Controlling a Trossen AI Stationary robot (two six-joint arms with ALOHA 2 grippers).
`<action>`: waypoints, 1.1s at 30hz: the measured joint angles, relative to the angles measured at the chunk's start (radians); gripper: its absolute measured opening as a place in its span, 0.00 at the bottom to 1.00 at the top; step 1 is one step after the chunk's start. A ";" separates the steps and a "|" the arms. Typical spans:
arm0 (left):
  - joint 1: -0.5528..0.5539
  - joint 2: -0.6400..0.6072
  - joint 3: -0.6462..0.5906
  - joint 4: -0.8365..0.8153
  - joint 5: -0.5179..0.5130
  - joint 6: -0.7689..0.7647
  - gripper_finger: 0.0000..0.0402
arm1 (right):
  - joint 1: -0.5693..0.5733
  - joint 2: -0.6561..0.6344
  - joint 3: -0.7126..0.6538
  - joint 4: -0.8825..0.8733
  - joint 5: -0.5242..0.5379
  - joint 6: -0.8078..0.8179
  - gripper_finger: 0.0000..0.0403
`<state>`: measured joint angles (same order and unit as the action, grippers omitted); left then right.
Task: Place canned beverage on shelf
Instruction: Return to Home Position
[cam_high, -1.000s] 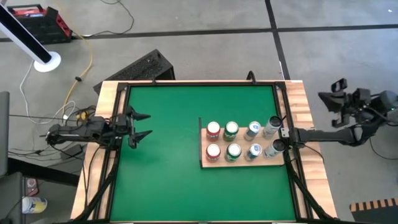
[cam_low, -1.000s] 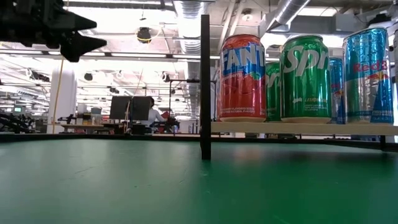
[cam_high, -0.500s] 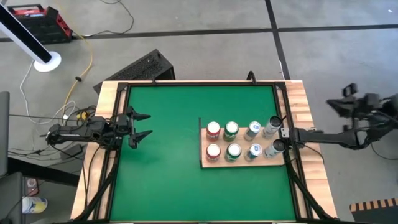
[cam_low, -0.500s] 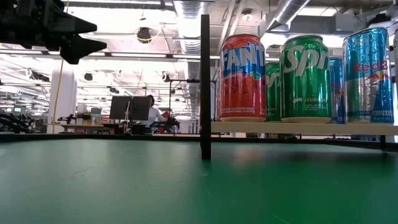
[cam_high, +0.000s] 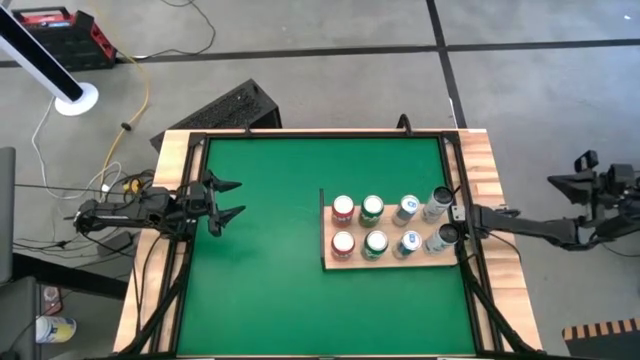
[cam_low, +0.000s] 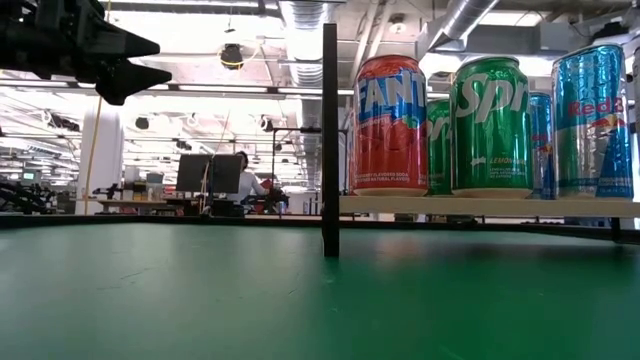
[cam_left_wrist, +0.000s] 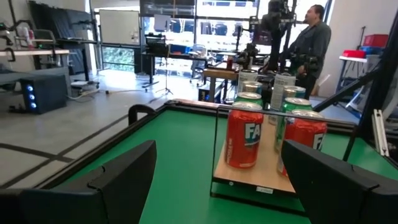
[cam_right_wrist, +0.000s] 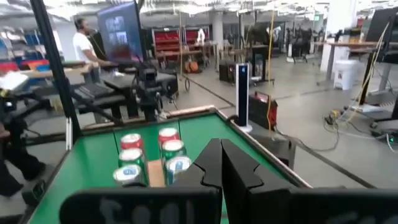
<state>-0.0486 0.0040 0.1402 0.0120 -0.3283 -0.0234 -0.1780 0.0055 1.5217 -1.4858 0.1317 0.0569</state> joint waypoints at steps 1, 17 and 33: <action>0.000 0.000 0.000 0.000 0.000 -0.004 0.83 | -0.005 0.000 -0.002 -0.013 -0.004 -0.001 0.06; 0.000 0.000 0.001 -0.029 0.000 -0.021 0.83 | -0.020 0.000 -0.006 -0.053 -0.003 -0.004 0.10; 0.000 0.000 0.001 -0.044 -0.021 -0.023 0.83 | -0.020 0.000 -0.006 -0.054 0.001 -0.004 0.11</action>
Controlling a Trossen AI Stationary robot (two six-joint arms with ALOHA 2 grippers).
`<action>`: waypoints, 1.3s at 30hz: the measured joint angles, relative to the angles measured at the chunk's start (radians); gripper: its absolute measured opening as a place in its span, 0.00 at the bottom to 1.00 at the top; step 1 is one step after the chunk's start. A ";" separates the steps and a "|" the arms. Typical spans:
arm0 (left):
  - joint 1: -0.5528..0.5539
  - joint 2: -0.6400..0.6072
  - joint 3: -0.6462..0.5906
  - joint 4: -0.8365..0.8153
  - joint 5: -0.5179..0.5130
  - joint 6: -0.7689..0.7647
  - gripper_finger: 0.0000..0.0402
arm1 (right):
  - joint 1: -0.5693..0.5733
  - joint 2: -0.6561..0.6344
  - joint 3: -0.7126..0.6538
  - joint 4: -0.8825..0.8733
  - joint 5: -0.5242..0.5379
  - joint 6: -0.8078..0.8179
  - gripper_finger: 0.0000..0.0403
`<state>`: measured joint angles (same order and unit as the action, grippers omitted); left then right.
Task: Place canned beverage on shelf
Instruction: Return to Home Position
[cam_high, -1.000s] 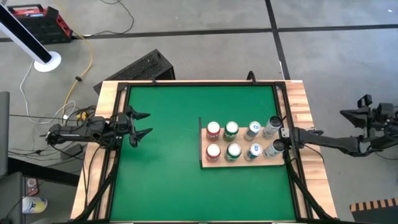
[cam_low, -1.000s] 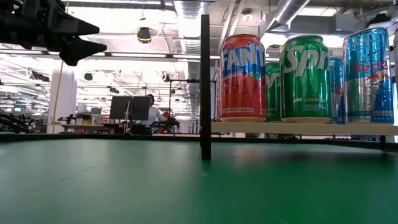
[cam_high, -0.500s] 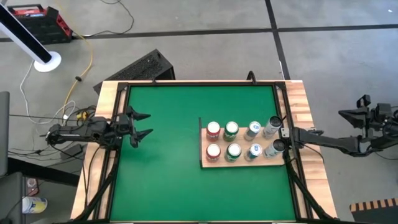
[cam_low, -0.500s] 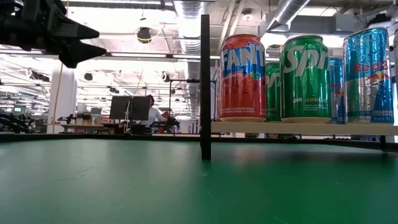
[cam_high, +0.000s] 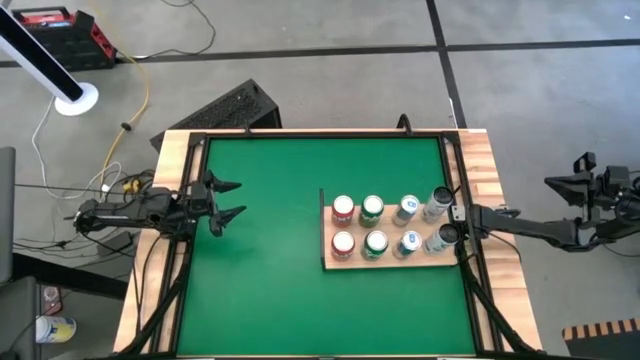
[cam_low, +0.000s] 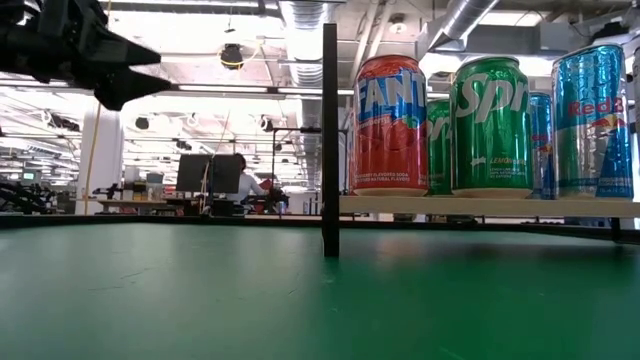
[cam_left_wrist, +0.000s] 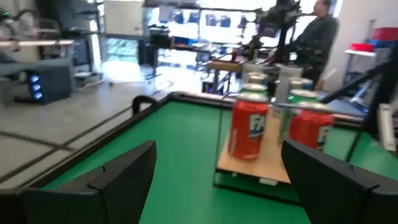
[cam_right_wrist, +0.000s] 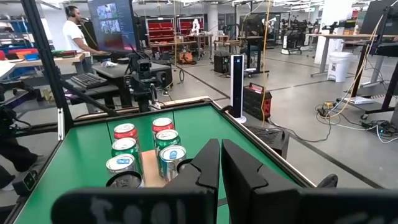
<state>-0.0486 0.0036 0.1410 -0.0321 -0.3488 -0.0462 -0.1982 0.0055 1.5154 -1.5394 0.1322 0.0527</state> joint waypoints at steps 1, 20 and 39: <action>0.000 0.000 0.000 0.010 0.014 0.008 0.83 | 0.000 0.000 0.000 0.000 0.000 0.000 0.11; 0.000 0.001 -0.122 0.278 0.105 0.072 0.83 | 0.000 0.000 0.000 0.000 0.000 0.001 0.11; 0.000 0.002 -0.122 0.075 0.055 0.055 0.83 | 0.000 0.000 0.000 0.000 0.000 0.001 0.11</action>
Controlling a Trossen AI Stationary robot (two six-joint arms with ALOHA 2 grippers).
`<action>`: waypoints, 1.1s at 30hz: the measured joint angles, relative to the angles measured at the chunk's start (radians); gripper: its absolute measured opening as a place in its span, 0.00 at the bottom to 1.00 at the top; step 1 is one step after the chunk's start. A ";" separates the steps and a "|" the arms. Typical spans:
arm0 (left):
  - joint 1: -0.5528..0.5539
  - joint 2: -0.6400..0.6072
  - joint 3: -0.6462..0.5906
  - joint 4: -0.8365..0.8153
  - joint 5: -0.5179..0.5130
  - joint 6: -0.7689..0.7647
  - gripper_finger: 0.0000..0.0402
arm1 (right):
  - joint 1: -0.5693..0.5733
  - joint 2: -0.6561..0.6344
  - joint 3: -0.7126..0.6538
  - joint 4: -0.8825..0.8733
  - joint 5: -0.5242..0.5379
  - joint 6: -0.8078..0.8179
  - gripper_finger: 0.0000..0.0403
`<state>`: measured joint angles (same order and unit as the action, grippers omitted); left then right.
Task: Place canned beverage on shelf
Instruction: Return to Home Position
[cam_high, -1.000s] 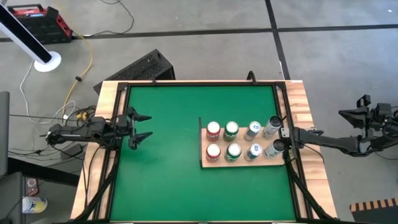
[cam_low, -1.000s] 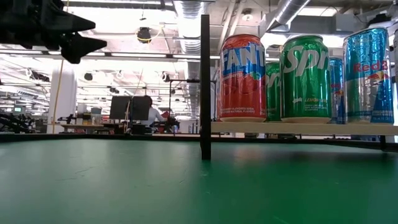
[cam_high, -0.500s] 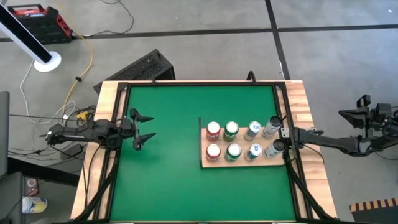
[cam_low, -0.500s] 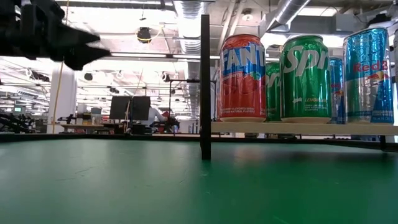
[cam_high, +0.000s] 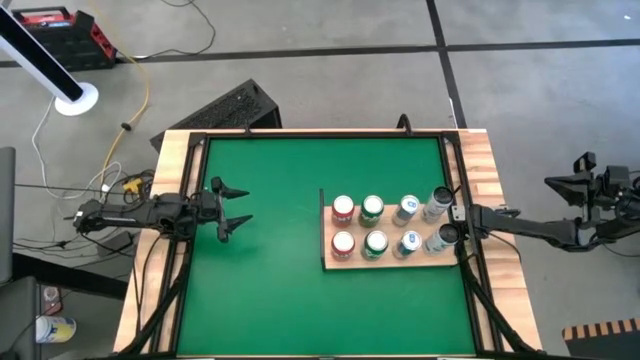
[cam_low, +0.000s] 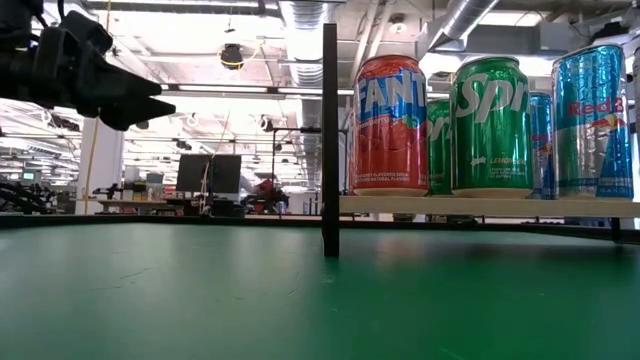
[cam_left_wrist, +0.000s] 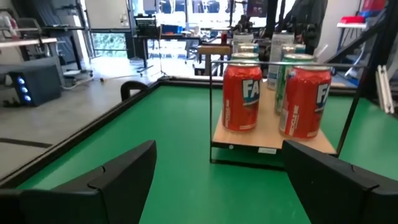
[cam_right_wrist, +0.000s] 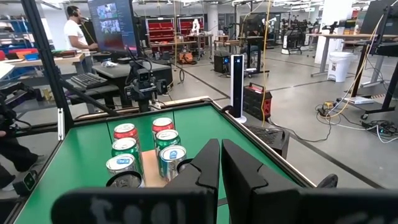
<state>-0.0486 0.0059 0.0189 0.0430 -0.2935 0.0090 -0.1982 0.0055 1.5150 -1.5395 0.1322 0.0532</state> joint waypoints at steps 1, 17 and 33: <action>0.000 0.000 0.000 0.000 0.000 0.014 0.83 | 0.000 0.000 0.000 0.000 0.000 0.000 0.11; 0.000 0.000 0.000 -0.002 0.000 0.058 0.83 | 0.000 0.000 0.000 0.000 0.000 0.000 0.11; 0.000 0.000 0.000 -0.003 -0.001 0.053 0.83 | 0.000 0.000 0.000 0.000 0.000 0.000 0.11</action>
